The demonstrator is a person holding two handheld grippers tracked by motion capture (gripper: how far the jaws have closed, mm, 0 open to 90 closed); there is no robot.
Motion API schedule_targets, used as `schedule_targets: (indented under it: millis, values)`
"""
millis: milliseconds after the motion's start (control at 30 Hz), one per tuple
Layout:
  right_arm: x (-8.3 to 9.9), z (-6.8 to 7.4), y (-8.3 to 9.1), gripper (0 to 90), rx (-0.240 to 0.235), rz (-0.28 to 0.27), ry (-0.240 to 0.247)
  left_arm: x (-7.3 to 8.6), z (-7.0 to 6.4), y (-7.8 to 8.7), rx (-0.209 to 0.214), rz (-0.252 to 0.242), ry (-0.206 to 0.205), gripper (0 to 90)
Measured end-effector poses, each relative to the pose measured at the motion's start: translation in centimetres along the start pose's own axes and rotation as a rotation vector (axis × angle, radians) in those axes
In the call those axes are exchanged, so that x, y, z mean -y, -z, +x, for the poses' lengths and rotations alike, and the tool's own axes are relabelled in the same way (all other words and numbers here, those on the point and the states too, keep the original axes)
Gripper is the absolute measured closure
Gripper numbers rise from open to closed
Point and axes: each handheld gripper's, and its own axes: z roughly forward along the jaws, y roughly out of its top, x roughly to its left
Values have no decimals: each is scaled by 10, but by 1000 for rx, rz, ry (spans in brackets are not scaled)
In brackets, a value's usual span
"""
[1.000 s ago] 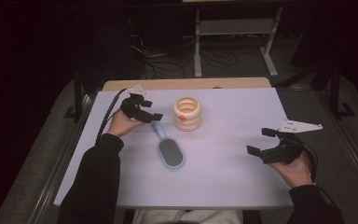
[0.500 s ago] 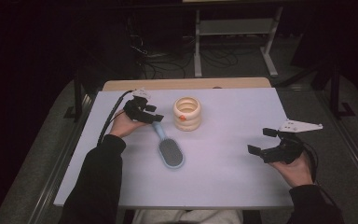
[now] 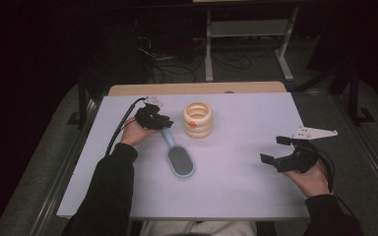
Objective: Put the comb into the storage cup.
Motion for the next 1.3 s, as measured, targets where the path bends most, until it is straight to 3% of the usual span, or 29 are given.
schedule_targets:
  millis: [267, 700, 933, 1100, 1300]
  values:
    - [0, 0, 0, 0, -3, -3, 2, 5, 1, -11, 23, 51, 4, 892]
    - [0, 0, -1, 0, -13, 6, 3, 5, 0, -21, 49, 83, 4, 900]
    - [0, 0, -1, 0, -15, 7, 3, 8, 4, -17, 61, 97, 29, 900]
    - [0, 0, -2, 0, -19, 12, 3, 10, 3, -16, 56, 130, 22, 900]
    - [0, 0, -1, 0, -19, 6, 0, 15, 3, -13, 75, 129, 33, 900]
